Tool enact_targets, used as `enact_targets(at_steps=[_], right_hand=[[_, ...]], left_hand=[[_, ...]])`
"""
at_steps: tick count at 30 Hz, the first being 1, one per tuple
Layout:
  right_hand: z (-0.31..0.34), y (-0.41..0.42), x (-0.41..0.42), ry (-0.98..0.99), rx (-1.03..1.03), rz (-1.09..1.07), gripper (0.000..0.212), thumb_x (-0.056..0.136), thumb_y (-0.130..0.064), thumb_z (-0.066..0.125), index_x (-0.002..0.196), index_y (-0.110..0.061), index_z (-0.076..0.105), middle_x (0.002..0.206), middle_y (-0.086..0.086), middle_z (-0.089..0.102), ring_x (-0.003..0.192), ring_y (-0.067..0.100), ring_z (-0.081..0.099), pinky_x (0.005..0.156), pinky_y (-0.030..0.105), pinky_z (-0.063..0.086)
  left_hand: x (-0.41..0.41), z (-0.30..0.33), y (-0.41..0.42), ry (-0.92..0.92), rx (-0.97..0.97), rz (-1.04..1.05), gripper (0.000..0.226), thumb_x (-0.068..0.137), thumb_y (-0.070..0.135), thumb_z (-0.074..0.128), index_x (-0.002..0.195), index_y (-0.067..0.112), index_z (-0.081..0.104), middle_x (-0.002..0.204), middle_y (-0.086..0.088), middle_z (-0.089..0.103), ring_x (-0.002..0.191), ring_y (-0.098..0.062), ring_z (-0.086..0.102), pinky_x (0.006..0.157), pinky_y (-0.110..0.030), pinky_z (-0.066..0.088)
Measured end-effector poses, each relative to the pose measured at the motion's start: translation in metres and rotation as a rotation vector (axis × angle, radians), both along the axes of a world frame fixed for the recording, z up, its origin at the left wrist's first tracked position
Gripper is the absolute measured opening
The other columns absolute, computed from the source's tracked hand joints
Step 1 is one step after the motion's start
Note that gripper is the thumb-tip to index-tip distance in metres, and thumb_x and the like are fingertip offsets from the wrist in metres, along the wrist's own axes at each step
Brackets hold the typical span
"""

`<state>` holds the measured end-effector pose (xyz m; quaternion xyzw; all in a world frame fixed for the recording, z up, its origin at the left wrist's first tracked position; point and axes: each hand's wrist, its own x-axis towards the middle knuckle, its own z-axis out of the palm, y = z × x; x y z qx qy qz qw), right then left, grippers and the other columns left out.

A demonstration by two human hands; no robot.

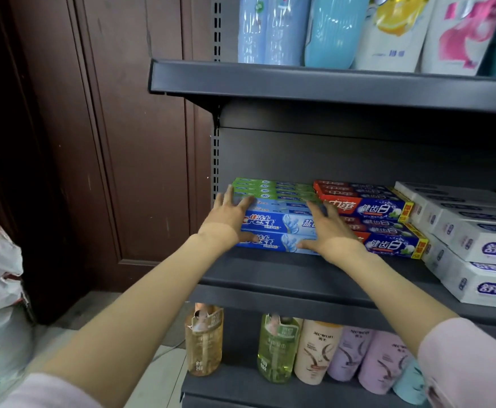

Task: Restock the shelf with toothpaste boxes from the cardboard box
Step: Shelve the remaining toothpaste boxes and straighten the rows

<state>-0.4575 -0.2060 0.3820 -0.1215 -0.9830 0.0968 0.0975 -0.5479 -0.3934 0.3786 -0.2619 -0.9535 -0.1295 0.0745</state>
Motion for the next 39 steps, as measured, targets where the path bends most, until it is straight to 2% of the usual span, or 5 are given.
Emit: enact_targets(at_steps=[5, 22, 28, 31, 39], right_hand=[[-0.005, -0.008, -0.003, 0.052, -0.112, -0.030, 0.089, 0.086, -0.024, 0.067, 0.152, -0.022, 0.007, 0.159, 0.010, -0.006, 0.147, 0.030, 0.012, 0.116, 0.039, 0.024], [0.000, -0.009, -0.006, 0.071, -0.082, -0.045, 0.081, 0.082, -0.027, 0.071, 0.146, -0.014, 0.022, 0.151, 0.012, 0.017, 0.134, 0.033, 0.037, 0.104, 0.042, 0.041], [-0.002, -0.010, -0.008, 0.115, 0.137, -0.005, 0.090, 0.080, -0.035, 0.072, 0.148, -0.012, 0.018, 0.153, 0.006, 0.023, 0.141, 0.024, 0.024, 0.114, 0.036, 0.027], [-0.002, -0.009, -0.009, 0.124, 0.161, 0.011, 0.086, 0.081, -0.036, 0.071, 0.147, -0.015, 0.020, 0.150, 0.004, 0.029, 0.138, 0.023, 0.028, 0.112, 0.036, 0.029], [0.003, -0.013, 0.003, 0.147, 0.091, 0.034, 0.086, 0.083, -0.029, 0.070, 0.149, -0.015, 0.017, 0.157, 0.003, 0.016, 0.144, 0.022, 0.019, 0.115, 0.033, 0.023]], left_hand=[[0.004, -0.002, 0.008, -0.136, 0.158, 0.056, 0.094, 0.077, 0.028, 0.077, 0.150, 0.028, 0.018, 0.157, -0.016, -0.005, 0.139, -0.036, 0.029, 0.114, -0.039, 0.027], [0.002, -0.001, 0.010, -0.142, 0.188, 0.067, 0.091, 0.079, 0.024, 0.075, 0.150, 0.027, 0.018, 0.157, -0.014, -0.003, 0.142, -0.035, 0.021, 0.115, -0.041, 0.026], [0.007, -0.004, 0.015, 0.305, -0.211, 0.108, 0.086, 0.082, 0.045, 0.066, 0.149, 0.029, 0.015, 0.157, -0.003, 0.012, 0.145, -0.026, 0.012, 0.114, -0.043, 0.019], [0.006, -0.008, 0.020, 0.296, -0.188, 0.082, 0.084, 0.085, 0.035, 0.065, 0.151, 0.024, 0.013, 0.152, 0.001, 0.027, 0.141, -0.022, 0.023, 0.114, -0.037, 0.019], [0.024, -0.002, 0.023, 0.266, -0.133, 0.057, 0.080, 0.087, 0.031, 0.063, 0.150, 0.019, 0.015, 0.154, -0.002, 0.025, 0.144, -0.021, 0.018, 0.117, -0.036, 0.012]])
